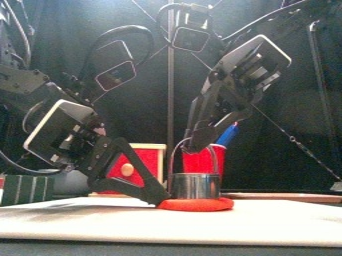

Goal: Get the cutter from the drawer then cut the dough then place the extra dough in the bowl
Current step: Place the extra dough in the bowl

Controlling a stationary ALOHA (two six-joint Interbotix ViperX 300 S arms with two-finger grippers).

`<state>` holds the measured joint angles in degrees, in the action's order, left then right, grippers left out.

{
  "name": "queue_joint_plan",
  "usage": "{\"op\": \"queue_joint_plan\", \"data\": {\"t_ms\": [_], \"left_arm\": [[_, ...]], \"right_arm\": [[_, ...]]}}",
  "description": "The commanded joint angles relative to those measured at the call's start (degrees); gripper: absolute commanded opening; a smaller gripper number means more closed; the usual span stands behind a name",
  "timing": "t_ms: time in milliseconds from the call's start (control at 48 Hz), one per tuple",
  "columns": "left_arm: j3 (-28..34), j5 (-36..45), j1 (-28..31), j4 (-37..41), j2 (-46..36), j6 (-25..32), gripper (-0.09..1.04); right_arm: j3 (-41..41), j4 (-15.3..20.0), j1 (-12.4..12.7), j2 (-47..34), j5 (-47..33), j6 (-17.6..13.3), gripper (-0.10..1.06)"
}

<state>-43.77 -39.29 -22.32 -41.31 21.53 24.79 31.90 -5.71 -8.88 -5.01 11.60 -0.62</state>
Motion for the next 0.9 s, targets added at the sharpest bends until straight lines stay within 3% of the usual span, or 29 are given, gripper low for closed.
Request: {"op": "queue_joint_plan", "data": {"t_ms": [21,375,458,667,896], "left_arm": [[0.4,0.4,0.3,0.0,-0.2,-0.1,0.57],[-0.1,0.6,0.3,0.0,-0.3,-0.1,0.57],[0.0,0.6,0.4,0.1,-0.3,-0.1,0.57],[0.0,0.6,0.4,0.0,-0.7,0.0,0.57],[0.2,0.6,2.4,0.1,-4.9,0.3,0.57]], "right_arm": [[-1.4,-0.9,0.0,1.5,0.4,-0.1,0.46],[-1.1,-3.7,0.7,14.2,8.3,-0.3,0.44],[0.7,-4.7,2.0,18.5,9.5,-0.4,0.44],[9.1,-5.4,5.1,26.9,9.7,-0.4,0.44],[18.4,-4.0,6.4,27.9,5.5,-0.5,0.44]]}}
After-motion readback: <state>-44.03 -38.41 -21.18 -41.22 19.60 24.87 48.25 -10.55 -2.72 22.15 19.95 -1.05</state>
